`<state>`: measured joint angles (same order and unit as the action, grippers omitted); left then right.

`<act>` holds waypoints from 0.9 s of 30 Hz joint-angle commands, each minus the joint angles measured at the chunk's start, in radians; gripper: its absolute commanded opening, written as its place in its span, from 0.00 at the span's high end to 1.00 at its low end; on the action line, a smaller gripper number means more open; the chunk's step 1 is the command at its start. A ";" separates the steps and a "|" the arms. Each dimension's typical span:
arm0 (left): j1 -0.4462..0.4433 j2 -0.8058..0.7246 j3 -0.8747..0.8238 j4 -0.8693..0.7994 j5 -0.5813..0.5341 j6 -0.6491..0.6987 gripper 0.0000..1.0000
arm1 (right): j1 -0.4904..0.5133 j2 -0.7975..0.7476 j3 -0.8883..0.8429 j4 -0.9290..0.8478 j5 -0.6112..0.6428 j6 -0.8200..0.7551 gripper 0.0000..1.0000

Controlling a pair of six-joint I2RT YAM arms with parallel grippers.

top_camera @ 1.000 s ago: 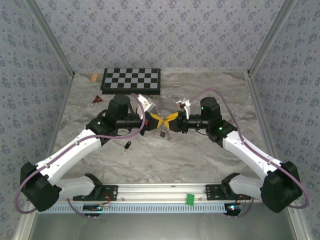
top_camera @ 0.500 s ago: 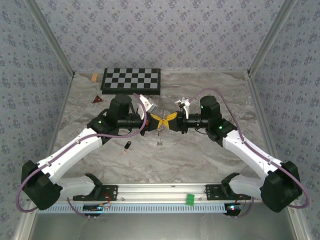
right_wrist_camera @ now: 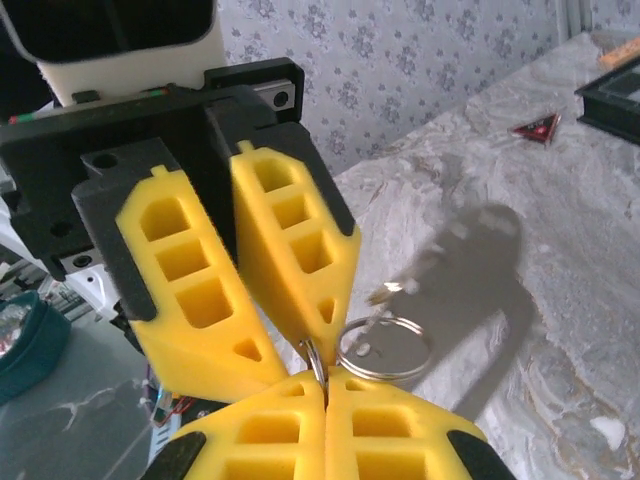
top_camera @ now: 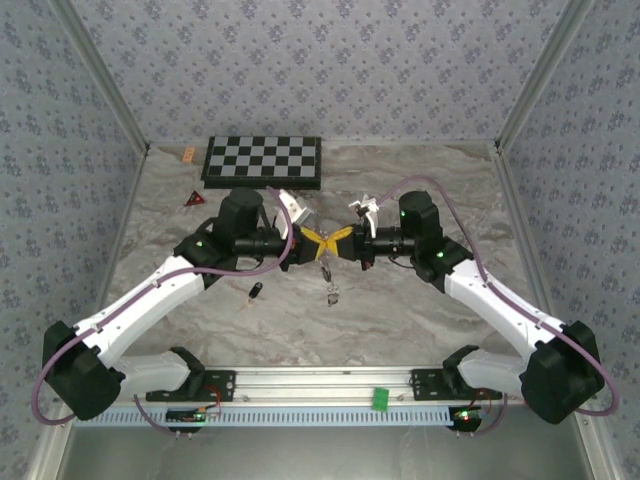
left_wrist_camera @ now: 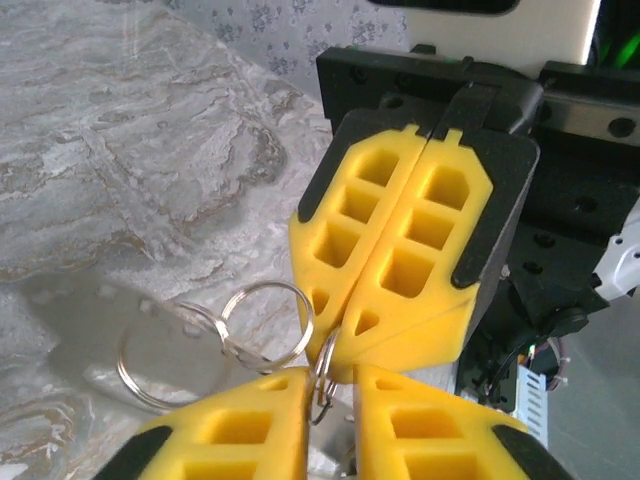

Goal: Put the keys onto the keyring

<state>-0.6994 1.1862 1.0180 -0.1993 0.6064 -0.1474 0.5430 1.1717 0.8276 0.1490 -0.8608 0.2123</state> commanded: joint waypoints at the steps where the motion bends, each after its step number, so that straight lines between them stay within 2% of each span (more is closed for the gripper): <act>1: -0.003 -0.041 -0.010 0.158 0.053 -0.075 0.69 | 0.005 -0.004 -0.065 0.297 0.001 0.153 1.00; 3: 0.002 -0.067 -0.034 0.232 0.042 -0.130 0.63 | 0.007 0.005 -0.110 0.472 0.021 0.246 1.00; 7: 0.021 -0.132 -0.077 0.349 -0.007 -0.222 0.62 | 0.019 0.040 -0.166 0.762 0.065 0.378 1.00; 10: 0.039 -0.174 -0.105 0.406 -0.043 -0.270 0.62 | 0.034 0.063 -0.187 0.895 0.090 0.409 1.00; 17: 0.087 -0.216 -0.166 0.516 -0.059 -0.356 0.63 | 0.064 0.082 -0.208 1.023 0.185 0.440 1.00; 27: 0.090 -0.187 -0.183 0.593 -0.013 -0.405 0.68 | 0.083 0.129 -0.219 1.183 0.259 0.507 1.00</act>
<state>-0.6132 0.9932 0.8417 0.3069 0.5617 -0.5190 0.6182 1.2858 0.6106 1.2114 -0.6453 0.6811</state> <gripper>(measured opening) 0.316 0.038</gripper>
